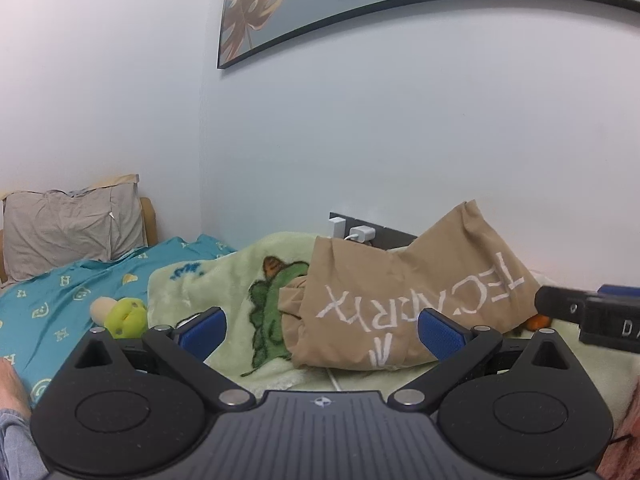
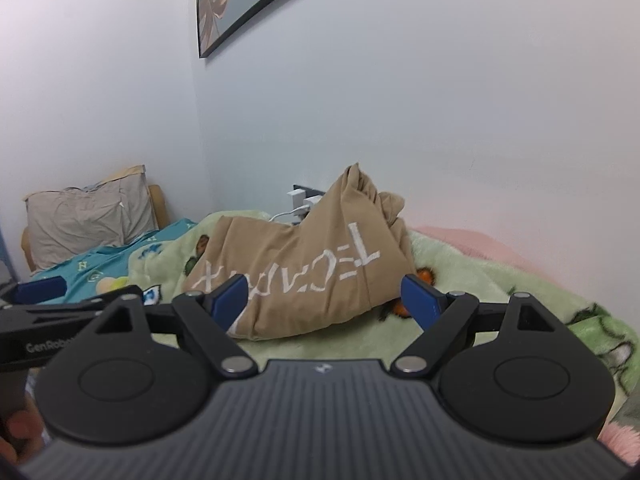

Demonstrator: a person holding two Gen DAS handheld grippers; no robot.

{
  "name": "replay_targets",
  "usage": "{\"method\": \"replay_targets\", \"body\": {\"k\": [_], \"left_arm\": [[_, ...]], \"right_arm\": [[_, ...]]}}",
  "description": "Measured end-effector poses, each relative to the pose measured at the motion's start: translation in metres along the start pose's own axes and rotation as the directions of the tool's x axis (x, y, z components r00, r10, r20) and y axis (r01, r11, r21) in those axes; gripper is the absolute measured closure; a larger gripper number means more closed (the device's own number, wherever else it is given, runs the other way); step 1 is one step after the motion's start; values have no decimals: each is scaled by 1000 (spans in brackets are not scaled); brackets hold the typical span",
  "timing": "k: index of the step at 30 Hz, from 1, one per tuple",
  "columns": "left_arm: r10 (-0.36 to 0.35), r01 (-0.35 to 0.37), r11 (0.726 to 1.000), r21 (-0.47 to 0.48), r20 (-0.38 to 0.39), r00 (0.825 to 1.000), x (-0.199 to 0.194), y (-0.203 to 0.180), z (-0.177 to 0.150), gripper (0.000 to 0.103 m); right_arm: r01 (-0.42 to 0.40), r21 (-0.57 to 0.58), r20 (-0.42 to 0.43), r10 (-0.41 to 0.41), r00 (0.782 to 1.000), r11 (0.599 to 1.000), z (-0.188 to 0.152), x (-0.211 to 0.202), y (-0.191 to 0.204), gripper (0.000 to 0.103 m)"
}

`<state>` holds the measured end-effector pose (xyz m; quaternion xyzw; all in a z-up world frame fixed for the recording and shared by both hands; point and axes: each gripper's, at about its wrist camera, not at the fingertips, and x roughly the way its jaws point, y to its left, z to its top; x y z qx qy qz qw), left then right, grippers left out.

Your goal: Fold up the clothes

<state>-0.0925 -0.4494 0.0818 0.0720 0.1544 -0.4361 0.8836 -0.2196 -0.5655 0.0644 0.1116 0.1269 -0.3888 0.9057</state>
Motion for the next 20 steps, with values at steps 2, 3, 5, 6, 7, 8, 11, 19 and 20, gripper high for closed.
{"method": "replay_targets", "body": {"k": [2, 3, 5, 6, 7, 8, 11, 19, 20], "left_arm": [[-4, 4, 1000, 0, 1, 1000, 0, -4, 0, 0], [-6, 6, 1000, 0, 1, 1000, 0, -5, -1, 0], [-10, 10, 1000, 0, 1, 1000, 0, -9, -1, 0], [-11, 11, 1000, 4, 1, 1000, 0, -11, -2, 0], [-12, 12, 1000, 5, 2, 1000, 0, -12, -2, 0], [-13, 13, 1000, 6, 2, 1000, 0, -13, -3, 0], [-11, 11, 1000, 7, 5, 1000, 0, -15, -3, 0], [-10, 10, 1000, -13, 1, 1000, -2, -11, -6, 0], [-9, 9, 1000, -13, 1, 1000, -3, -11, -7, 0]], "right_arm": [[5, 5, -1, -5, 1000, 1000, 0, -1, -4, 18], [7, 3, 0, -7, 1000, 1000, 0, -2, -5, 18], [10, -4, 5, -10, 1000, 1000, -1, -3, -6, 18], [13, -9, 8, -13, 1000, 1000, -1, -4, -6, 18], [15, -11, 12, -15, 1000, 1000, -2, -5, -7, 18], [16, -12, 14, -16, 1000, 1000, -3, -5, -8, 18], [19, -12, 12, -19, 1000, 1000, -3, -5, -9, 18], [23, -33, 21, -22, 1000, 999, -5, -8, -8, 18], [22, -35, 19, -22, 1000, 999, -6, -8, -8, 18]]}}
